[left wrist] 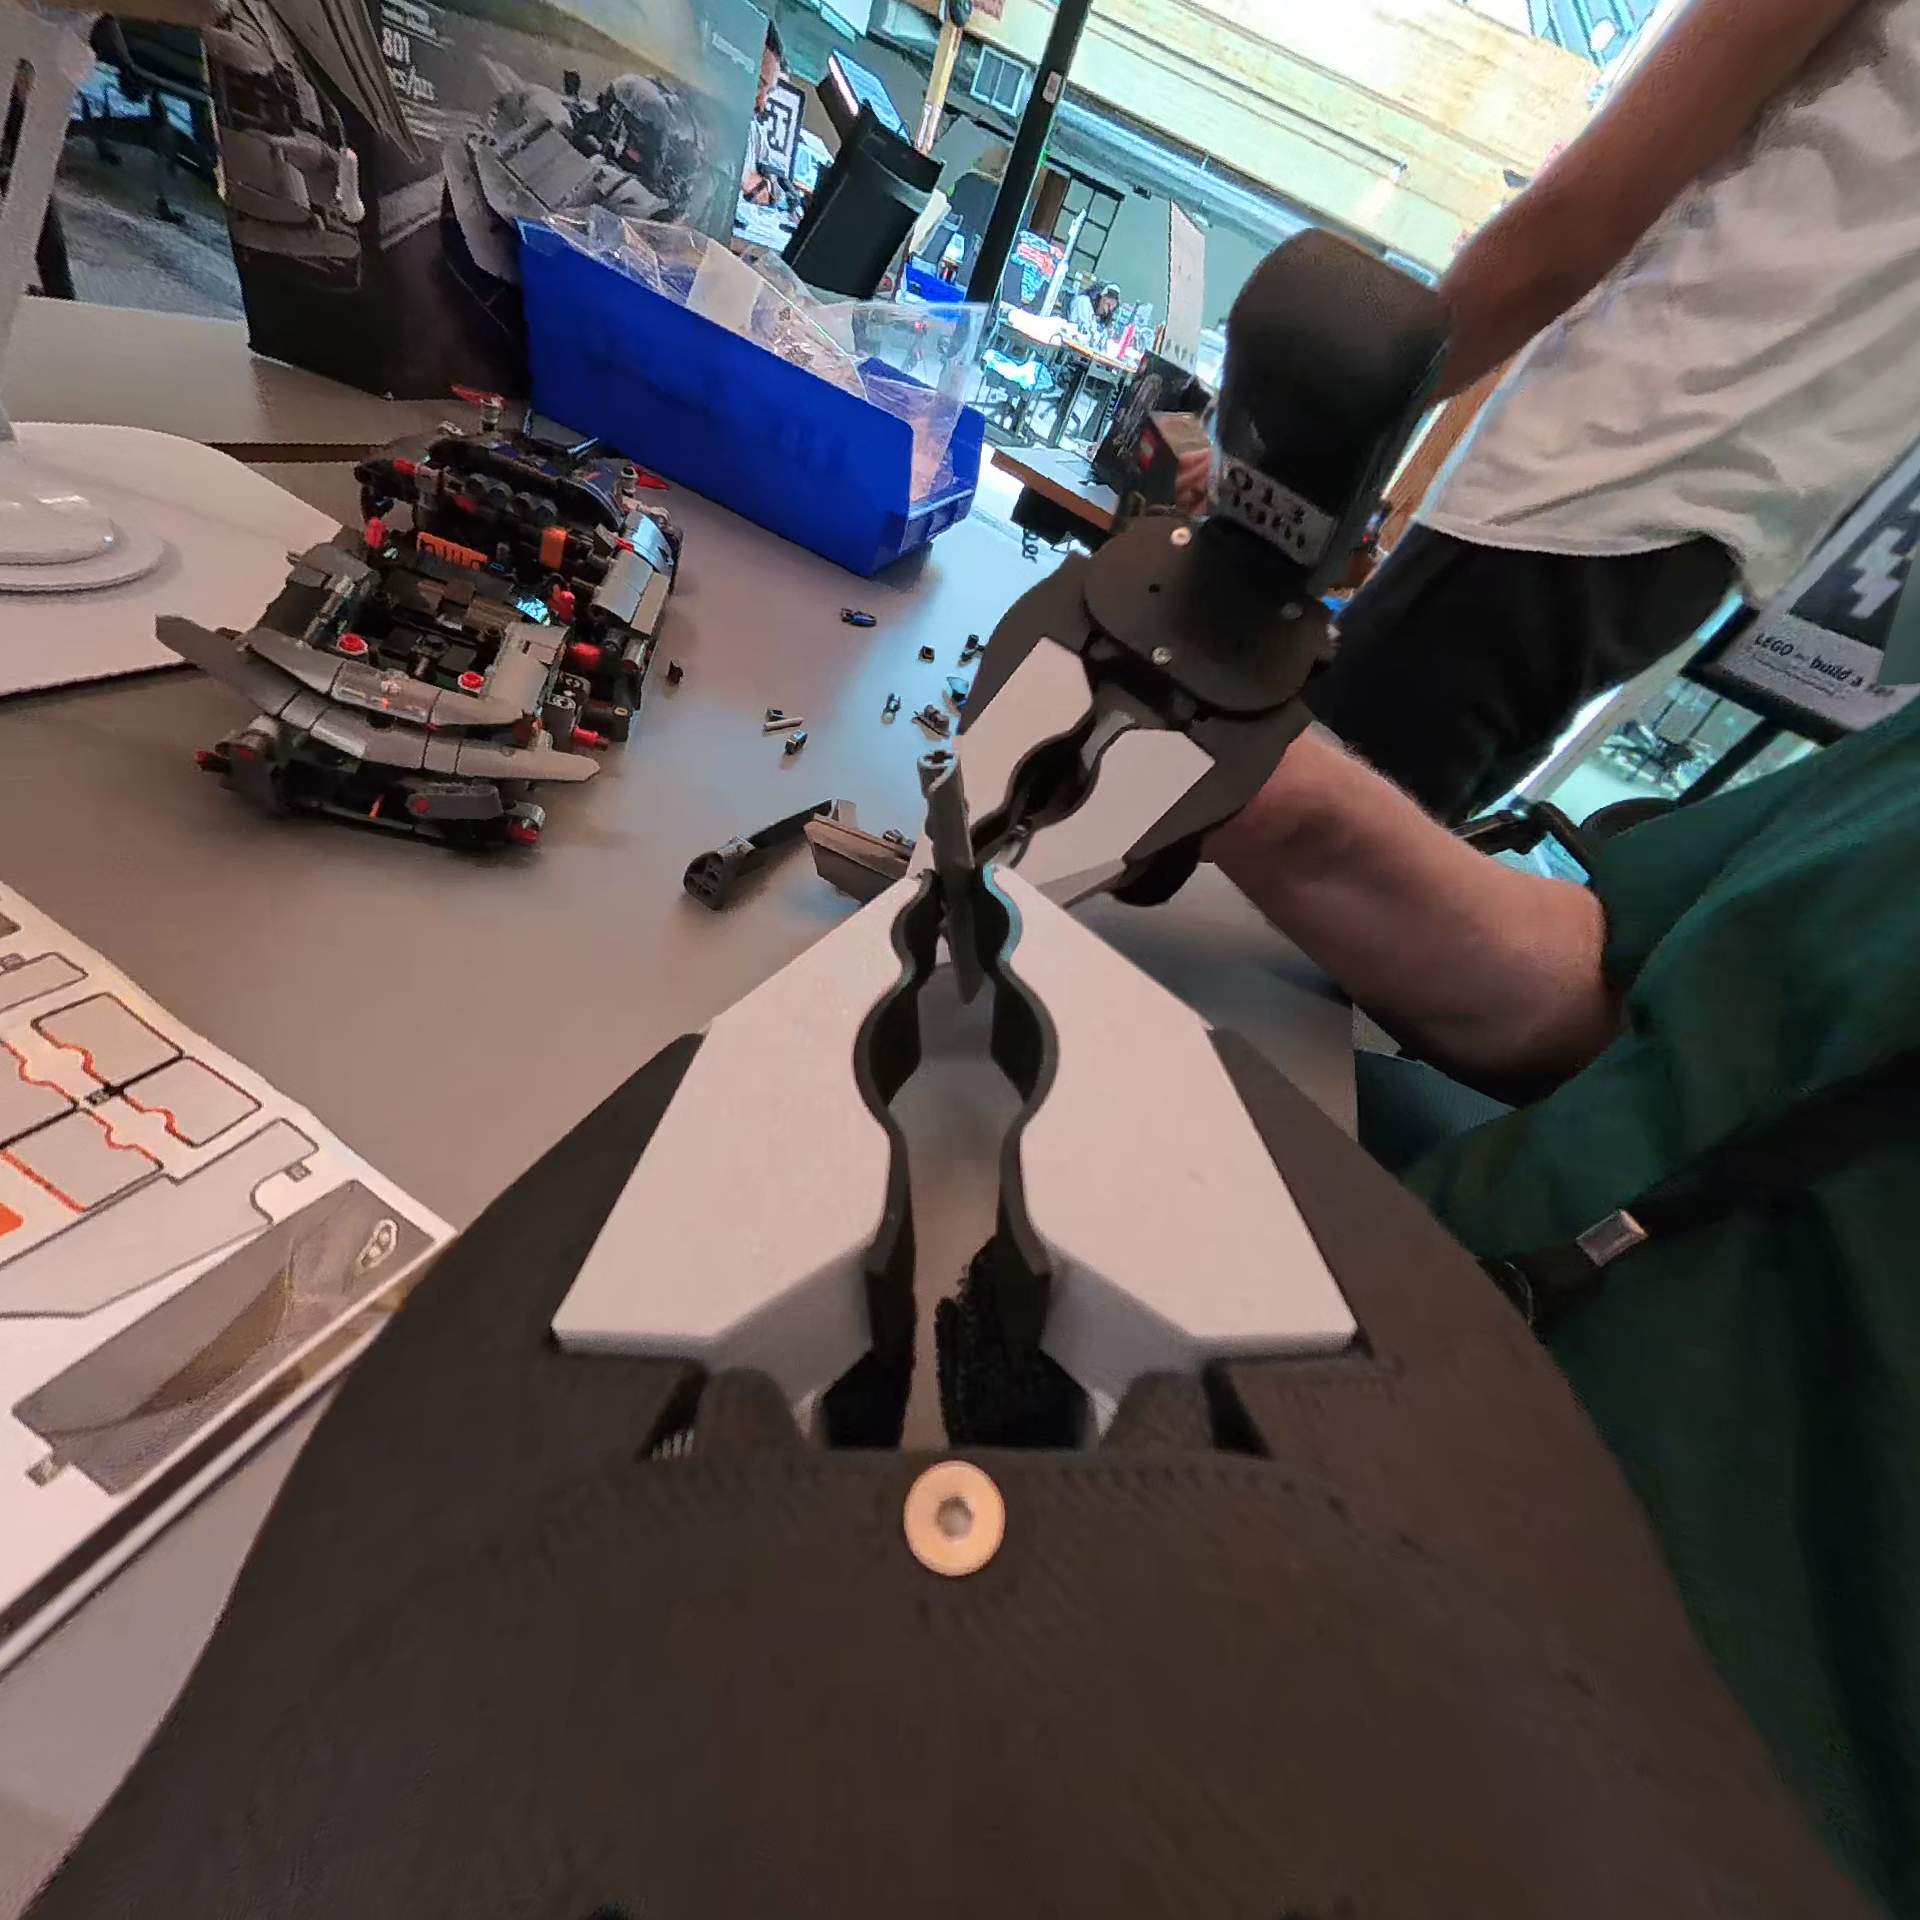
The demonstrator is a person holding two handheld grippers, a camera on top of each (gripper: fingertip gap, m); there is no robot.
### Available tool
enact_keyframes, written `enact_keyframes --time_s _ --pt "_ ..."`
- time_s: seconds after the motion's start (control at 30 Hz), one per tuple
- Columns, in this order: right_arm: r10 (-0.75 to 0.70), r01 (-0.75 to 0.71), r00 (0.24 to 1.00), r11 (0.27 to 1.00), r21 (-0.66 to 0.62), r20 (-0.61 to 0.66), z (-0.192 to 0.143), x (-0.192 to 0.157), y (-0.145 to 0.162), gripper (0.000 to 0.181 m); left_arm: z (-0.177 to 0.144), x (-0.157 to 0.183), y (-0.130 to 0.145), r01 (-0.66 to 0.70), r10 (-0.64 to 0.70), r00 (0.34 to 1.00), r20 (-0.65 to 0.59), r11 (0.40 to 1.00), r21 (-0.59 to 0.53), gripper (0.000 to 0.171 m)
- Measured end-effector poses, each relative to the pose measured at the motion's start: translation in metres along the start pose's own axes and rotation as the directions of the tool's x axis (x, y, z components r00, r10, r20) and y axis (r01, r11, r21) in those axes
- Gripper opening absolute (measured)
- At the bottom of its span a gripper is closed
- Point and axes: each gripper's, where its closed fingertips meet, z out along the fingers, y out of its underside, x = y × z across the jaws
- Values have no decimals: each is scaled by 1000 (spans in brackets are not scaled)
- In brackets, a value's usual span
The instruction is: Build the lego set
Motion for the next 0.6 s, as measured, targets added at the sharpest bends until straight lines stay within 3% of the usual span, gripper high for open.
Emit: enact_keyframes --time_s 0.3,0.6 --pt "-69 87 990 985 148 -122 -39 23 -32 1 12 0 -6 -29 29 999 -21 999 -26 4" --pt "-198 239 961 946 221 -191 -38 6 -54 1 17 2 -1 -38 37 999 -27 997 -61 4"
